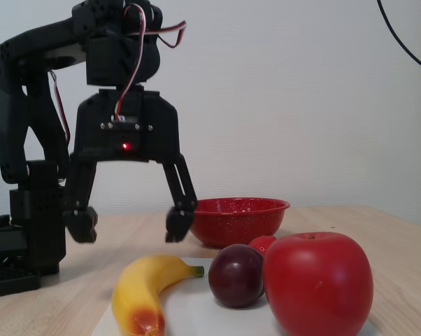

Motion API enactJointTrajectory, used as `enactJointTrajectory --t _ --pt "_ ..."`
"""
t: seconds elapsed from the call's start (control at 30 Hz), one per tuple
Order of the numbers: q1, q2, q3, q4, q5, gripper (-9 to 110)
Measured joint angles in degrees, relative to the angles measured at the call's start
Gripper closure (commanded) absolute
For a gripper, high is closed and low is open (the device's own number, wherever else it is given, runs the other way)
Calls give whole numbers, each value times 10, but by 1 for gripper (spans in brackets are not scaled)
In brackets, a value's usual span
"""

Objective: Grasp the banana and put it in the red bowl.

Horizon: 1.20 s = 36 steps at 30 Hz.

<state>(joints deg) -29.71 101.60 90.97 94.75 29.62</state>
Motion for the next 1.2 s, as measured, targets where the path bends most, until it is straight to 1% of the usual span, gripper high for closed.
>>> enactJointTrajectory --t 0.1,0.27,0.47,0.83,1.2 --pt "2 -23 2 -20 4 53" --pt "3 -49 18 -49 10 48" --pt "1 -73 33 -72 10 43" --pt "11 -121 52 -122 4 43" --pt "16 -145 53 -157 -8 48"
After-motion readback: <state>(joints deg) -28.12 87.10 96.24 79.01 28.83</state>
